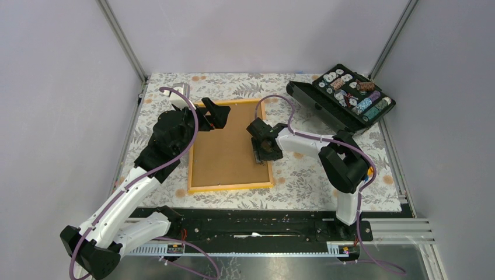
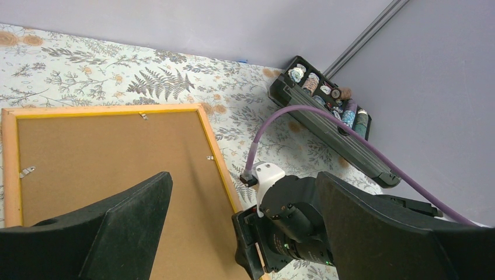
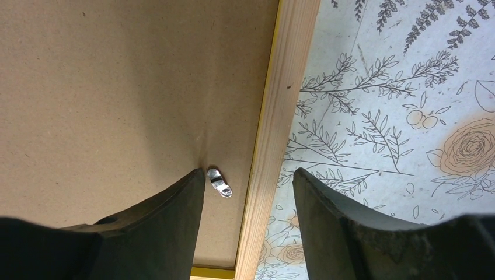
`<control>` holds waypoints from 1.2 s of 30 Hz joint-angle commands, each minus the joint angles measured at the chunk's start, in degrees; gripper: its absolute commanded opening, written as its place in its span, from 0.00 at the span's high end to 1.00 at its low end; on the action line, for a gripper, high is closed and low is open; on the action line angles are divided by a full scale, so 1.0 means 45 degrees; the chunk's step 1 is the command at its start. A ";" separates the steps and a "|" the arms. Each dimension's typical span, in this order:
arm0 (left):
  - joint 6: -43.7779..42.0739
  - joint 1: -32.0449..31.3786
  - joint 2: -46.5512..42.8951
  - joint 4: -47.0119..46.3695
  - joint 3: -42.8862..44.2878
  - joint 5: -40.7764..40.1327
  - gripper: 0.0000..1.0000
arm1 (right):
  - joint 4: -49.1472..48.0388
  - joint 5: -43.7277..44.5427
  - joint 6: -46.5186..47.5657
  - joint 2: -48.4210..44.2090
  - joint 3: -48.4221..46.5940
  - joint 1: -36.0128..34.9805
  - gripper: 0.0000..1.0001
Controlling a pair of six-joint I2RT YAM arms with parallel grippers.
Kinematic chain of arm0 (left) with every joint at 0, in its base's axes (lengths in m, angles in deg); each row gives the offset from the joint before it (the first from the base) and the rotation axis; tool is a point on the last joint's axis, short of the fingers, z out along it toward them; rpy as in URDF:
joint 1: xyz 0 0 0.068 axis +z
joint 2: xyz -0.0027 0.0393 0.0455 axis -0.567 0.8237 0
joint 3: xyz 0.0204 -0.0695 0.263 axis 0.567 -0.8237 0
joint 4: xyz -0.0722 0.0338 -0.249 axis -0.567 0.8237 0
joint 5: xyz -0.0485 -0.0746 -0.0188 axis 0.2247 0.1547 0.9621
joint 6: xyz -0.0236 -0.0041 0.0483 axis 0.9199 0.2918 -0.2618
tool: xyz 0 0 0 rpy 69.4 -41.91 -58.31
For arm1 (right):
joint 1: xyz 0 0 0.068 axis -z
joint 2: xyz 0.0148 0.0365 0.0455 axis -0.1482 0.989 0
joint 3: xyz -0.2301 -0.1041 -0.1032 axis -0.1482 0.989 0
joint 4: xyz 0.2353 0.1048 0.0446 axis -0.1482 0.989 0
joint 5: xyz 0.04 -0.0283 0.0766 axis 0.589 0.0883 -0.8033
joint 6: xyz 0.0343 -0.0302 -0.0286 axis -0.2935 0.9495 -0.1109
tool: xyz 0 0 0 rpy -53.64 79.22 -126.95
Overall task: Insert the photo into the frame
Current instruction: Install the photo frame at the center of the board.
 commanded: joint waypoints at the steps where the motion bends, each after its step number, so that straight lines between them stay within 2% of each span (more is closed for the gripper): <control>1: -0.0090 0.0050 -0.0193 -0.0708 -0.0026 -0.0038 0.02 | 0.0393 0.0749 -0.0181 0.0200 0.0052 -0.0118 0.39; 7: -0.0092 0.0051 -0.0152 -0.0708 -0.0026 -0.0044 0.02 | 0.0103 0.0204 -0.0471 0.0373 0.0142 -0.0117 0.68; 14: -0.0090 0.0052 -0.0131 -0.0708 -0.0045 -0.0044 0.02 | 0.0024 0.0269 -0.0712 0.0414 0.0169 -0.0129 0.84; 16: -0.0091 0.0049 -0.0126 -0.0708 -0.0044 -0.0030 0.02 | 0.0176 0.0378 -0.0602 0.0335 -0.0060 -0.0112 0.82; 18: -0.0093 0.0051 -0.0111 -0.0708 -0.0036 -0.0036 0.02 | 0.0363 0.0489 -0.0492 0.0126 -0.0263 -0.0119 0.75; 22: -0.0093 0.0058 -0.0136 -0.0708 -0.0043 -0.0021 0.02 | 0.0730 0.0705 -0.0390 -0.0580 -0.0373 -0.0137 0.48; 24: -0.0101 0.0066 -0.0131 -0.0708 -0.0045 -0.0030 0.02 | 0.0737 0.0559 -0.0477 -0.1027 -0.0100 -0.0137 0.39; 26: -0.0076 0.0054 -0.0143 -0.0713 -0.0026 -0.0020 0.02 | 0.0651 0.0171 -0.0608 -0.1399 0.0345 -0.0186 0.34; 30: -0.0053 0.0063 -0.0153 -0.0710 -0.0026 0.0036 0.02 | -0.0127 -0.0801 -0.0694 -0.1866 0.1457 -0.0262 0.36; 36: -0.0044 0.0071 -0.0132 -0.0708 -0.0046 0.0016 0.02 | -0.0599 -0.0719 -0.0325 -0.1780 0.2178 -0.0266 0.49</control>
